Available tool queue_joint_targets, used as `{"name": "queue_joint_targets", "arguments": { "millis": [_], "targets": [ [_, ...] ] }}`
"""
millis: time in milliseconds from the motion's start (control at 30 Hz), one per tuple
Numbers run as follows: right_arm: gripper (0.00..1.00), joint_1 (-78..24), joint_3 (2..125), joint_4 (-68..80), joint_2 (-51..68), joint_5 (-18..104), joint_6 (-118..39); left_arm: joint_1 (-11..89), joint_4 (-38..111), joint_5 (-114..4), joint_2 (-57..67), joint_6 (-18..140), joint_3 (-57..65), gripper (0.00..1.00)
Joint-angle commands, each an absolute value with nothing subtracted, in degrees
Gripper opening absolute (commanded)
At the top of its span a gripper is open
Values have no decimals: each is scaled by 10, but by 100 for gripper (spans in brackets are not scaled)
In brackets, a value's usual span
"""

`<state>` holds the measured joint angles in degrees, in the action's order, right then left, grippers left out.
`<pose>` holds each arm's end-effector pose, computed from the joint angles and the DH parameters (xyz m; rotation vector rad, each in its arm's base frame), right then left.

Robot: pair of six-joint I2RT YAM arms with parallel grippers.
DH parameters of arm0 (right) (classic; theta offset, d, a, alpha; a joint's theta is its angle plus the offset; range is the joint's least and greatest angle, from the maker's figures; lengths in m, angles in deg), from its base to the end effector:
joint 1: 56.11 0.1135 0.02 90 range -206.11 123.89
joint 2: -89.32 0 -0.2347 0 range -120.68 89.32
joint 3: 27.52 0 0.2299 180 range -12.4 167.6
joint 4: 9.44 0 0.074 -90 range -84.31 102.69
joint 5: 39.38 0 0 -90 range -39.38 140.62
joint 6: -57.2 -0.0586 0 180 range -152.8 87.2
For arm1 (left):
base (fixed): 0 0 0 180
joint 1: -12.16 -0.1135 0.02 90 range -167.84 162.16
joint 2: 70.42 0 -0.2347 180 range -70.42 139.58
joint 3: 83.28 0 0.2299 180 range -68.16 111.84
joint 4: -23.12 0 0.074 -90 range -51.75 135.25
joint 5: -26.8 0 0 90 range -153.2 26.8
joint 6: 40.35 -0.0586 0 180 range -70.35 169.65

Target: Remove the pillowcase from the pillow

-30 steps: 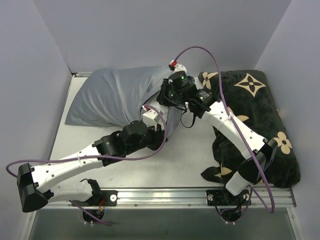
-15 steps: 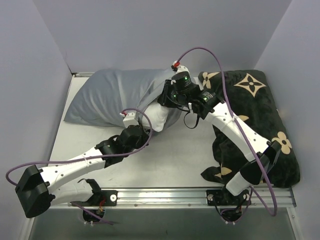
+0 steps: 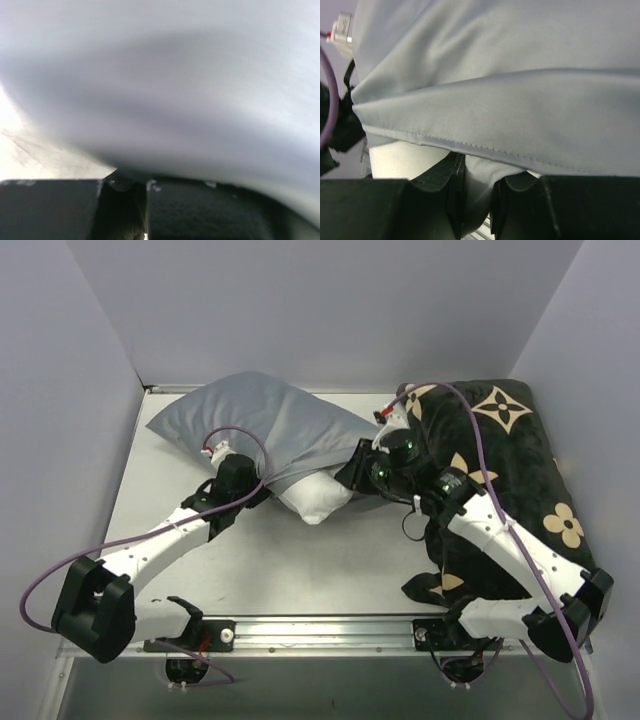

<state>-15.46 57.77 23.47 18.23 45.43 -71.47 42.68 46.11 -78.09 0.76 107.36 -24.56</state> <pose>0.2182 0.1944 0.3495 -0.1011 2.0290 1.0001 0.2447 -0.1268 0.2103 -0.6681 2.1254 -0.5893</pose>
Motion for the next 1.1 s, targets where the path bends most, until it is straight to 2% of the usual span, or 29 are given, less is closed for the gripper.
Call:
{"name": "queue_joint_targets", "arguments": {
  "millis": [0, 167, 200, 267, 300, 433, 600, 800, 833, 867, 1067],
  "targets": [
    [0, -119, 524, 178, 243, 473, -697, 334, 525, -851, 68, 1050, -202, 0],
    [0, -39, 462, 112, 178, 460, -689, 283, 526, -818, 131, 1006, -139, 4],
    [0, -22, 466, 93, 143, 447, -688, 277, 527, -794, 145, 998, -126, 13],
    [0, -20, 481, 68, 108, 416, -690, 273, 525, -777, 151, 968, -117, 24],
    [0, -19, 489, 52, 76, 401, -693, 273, 526, -773, 142, 959, -119, 40],
    [0, -43, 540, -7, -4, 310, -727, 273, 528, -750, 92, 926, -145, 71],
    [0, -64, 632, -63, -90, 240, -792, 274, 602, -750, 7, 900, -143, 80],
    [0, -107, 669, -140, -136, 185, -874, 274, 701, -801, -131, 889, -149, 88],
    [0, -112, 675, -143, -139, 183, -878, 274, 713, -806, -147, 891, -147, 95],
    [0, -118, 680, -143, -140, 183, -881, 275, 722, -806, -162, 892, -146, 97],
    [0, -130, 719, -150, -162, 177, -904, 278, 781, -767, -262, 903, -140, 97]
  ]
}}
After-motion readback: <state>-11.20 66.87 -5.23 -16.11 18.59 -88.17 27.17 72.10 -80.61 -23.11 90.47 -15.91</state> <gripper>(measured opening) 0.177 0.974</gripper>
